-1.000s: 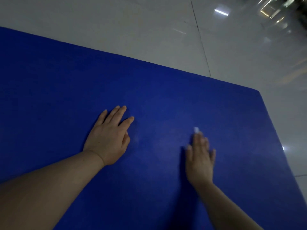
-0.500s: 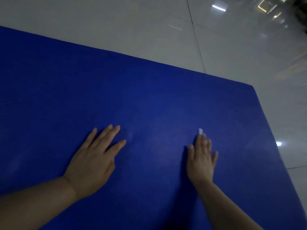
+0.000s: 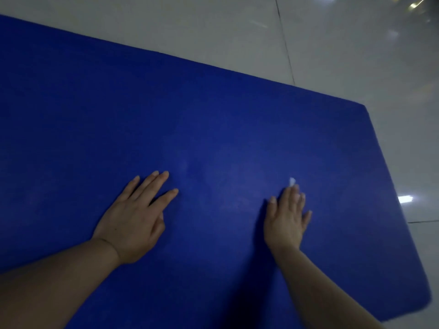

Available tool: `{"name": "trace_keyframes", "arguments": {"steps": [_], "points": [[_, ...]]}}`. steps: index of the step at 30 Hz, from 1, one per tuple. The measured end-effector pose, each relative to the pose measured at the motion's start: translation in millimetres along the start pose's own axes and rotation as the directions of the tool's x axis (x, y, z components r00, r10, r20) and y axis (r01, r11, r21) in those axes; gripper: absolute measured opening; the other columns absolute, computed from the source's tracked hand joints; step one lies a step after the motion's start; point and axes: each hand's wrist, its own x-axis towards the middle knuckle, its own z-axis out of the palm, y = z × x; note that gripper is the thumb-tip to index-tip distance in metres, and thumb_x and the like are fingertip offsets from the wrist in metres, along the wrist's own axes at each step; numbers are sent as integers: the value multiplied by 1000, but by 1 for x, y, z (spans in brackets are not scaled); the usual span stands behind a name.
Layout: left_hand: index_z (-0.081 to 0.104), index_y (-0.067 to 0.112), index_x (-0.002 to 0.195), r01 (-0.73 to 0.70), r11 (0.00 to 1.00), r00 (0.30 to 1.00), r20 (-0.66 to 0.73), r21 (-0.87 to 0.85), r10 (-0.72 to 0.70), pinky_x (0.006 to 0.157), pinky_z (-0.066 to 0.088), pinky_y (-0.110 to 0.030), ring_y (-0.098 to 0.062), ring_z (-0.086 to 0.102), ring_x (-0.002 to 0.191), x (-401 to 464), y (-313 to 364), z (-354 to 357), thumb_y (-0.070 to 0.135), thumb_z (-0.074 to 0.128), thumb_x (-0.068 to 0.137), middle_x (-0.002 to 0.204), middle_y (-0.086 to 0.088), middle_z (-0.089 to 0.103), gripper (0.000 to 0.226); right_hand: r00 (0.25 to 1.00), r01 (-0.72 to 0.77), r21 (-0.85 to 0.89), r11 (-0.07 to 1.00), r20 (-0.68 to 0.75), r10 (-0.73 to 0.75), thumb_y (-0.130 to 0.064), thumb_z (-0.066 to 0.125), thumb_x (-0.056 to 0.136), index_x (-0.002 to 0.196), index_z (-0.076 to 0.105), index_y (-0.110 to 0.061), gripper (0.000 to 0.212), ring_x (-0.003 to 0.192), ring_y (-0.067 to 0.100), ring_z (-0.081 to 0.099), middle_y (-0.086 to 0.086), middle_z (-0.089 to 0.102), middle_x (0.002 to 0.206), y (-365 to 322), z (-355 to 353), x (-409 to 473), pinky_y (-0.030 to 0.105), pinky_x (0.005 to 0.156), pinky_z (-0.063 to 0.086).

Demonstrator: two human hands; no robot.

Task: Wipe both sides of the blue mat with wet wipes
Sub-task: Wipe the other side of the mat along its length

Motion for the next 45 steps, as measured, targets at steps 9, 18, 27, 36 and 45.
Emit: {"name": "trace_keyframes", "arguments": {"steps": [9, 18, 27, 36, 45], "points": [[53, 13, 135, 1, 1000, 1000, 17, -20, -1, 118, 6, -36, -21, 24, 141, 0, 0, -2, 26, 28, 89, 153, -13, 33, 54, 946, 321, -53, 946, -34, -323, -51, 8, 96, 151, 11, -22, 63, 144, 19, 18, -3, 17, 158, 10, 4, -27, 41, 114, 5], [51, 13, 136, 2, 1000, 1000, 18, -20, -2, 118, 5, -35, -23, 26, 141, 1, -1, -2, 27, 29, 89, 153, -12, 32, 54, 691, 723, -82, 686, 95, -717, -45, 20, 100, 148, 29, -15, 57, 141, 18, 22, -2, 22, 156, -4, 12, -81, 43, 111, 16], [51, 13, 137, 9, 999, 1000, 28, -31, -9, 120, 1, -32, -24, 25, 142, 1, -1, -1, 27, 28, 89, 154, -12, 31, 54, 803, 596, -31, 803, 49, -594, -44, 33, 92, 148, 29, -9, 65, 141, 25, 24, 3, 22, 157, -11, 13, -103, 48, 110, 17], [50, 13, 138, 7, 1000, 999, 34, -21, -6, 120, 0, -32, -24, 24, 142, 1, -2, 0, 27, 27, 90, 154, -12, 31, 55, 1000, 16, -4, 1000, -4, -16, -53, 3, 93, 146, -1, -24, 61, 146, 20, 7, 2, 12, 159, 54, 2, -45, 49, 117, 3], [52, 11, 135, -4, 1000, 1000, -18, -4, 4, 120, -1, -30, -25, 26, 141, 0, -2, 0, 27, 28, 91, 153, -14, 32, 53, 773, 635, -62, 770, 44, -633, -45, 20, 99, 147, 33, -15, 58, 142, 19, 24, -4, 22, 156, -12, 17, -85, 45, 111, 14]]}}
